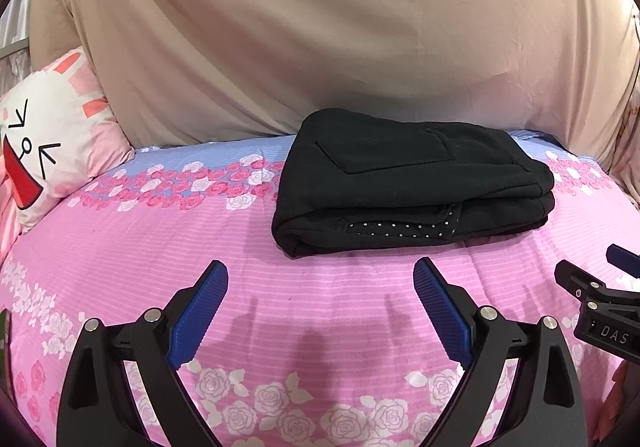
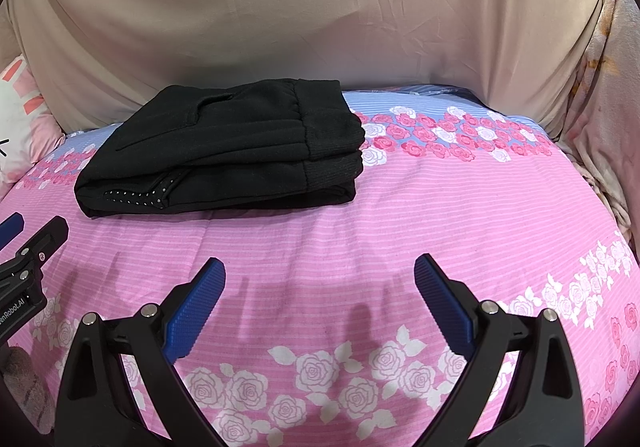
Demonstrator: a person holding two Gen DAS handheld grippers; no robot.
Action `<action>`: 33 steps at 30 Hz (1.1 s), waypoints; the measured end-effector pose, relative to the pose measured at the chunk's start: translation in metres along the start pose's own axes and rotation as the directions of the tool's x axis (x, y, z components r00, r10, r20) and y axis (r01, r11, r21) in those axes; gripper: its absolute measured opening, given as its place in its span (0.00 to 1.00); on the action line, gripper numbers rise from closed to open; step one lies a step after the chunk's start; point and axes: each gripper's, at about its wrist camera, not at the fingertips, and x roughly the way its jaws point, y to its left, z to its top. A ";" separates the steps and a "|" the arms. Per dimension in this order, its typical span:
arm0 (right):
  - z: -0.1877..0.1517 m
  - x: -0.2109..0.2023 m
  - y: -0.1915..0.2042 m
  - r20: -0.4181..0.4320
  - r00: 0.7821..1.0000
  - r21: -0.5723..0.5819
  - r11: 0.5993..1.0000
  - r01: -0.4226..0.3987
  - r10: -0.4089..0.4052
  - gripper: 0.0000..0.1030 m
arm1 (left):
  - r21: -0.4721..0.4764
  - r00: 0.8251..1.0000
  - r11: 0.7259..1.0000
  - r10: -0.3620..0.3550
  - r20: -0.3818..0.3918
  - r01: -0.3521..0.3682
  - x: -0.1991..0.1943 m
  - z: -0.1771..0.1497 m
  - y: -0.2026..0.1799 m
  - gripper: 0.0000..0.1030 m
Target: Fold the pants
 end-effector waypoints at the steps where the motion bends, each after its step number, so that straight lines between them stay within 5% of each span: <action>1: 0.000 0.000 0.000 0.000 1.000 -0.001 1.000 -0.001 0.001 0.91 | -0.002 1.000 1.000 0.003 0.000 -0.003 0.000 0.000 0.000 0.89; 33: 0.000 0.000 -0.001 -0.001 1.000 -0.002 1.000 -0.002 0.002 0.91 | 0.012 1.000 1.000 0.006 0.013 -0.006 -0.003 0.000 -0.003 0.89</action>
